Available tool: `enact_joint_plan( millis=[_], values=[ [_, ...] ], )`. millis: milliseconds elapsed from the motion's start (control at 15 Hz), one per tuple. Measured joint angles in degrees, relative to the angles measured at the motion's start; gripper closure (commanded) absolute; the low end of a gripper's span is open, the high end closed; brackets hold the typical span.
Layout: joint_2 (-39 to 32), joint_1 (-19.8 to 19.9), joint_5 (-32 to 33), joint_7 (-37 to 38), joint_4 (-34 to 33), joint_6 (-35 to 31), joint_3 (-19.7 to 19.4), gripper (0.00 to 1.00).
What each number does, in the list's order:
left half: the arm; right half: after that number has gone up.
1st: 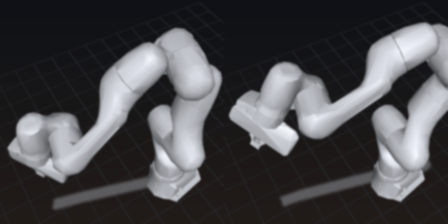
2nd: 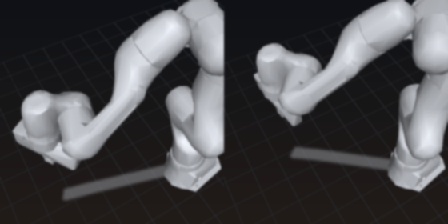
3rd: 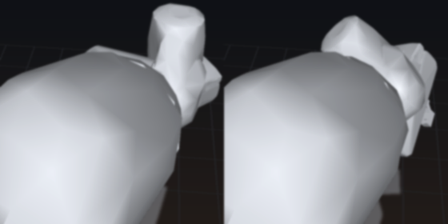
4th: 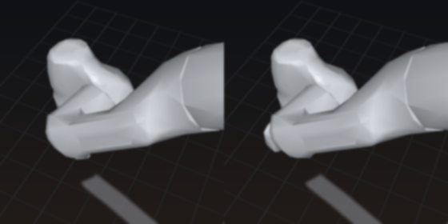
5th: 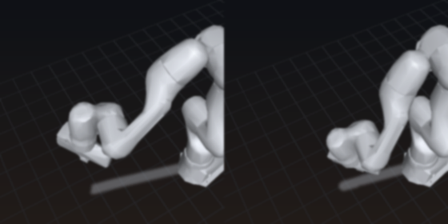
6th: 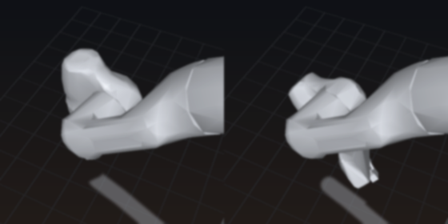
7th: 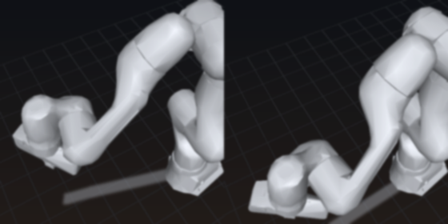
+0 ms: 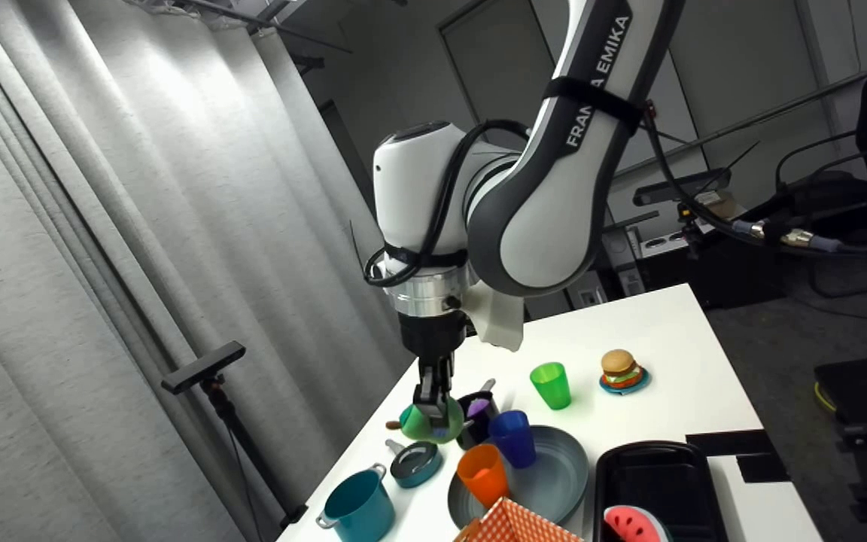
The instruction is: Put the pear plush toy on the oven tray
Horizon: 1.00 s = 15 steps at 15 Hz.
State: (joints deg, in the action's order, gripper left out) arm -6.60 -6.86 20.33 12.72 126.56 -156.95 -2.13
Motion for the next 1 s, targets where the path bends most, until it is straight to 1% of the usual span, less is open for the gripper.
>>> enact_joint_plan(
  millis=[133,467,800,1000],
  values=[
    [0.97,0.44,0.71,2.47,1.3,-1.7,-1.04,0.96],
    [1.98,0.5,2.19,8.08,3.05,-1.16,-3.77,0.96],
    [1.88,2.07,1.19,9.04,3.03,3.34,-3.85,0.96],
    [1.37,2.55,-1.93,8.66,2.73,6.07,-3.48,0.96]
  ],
)
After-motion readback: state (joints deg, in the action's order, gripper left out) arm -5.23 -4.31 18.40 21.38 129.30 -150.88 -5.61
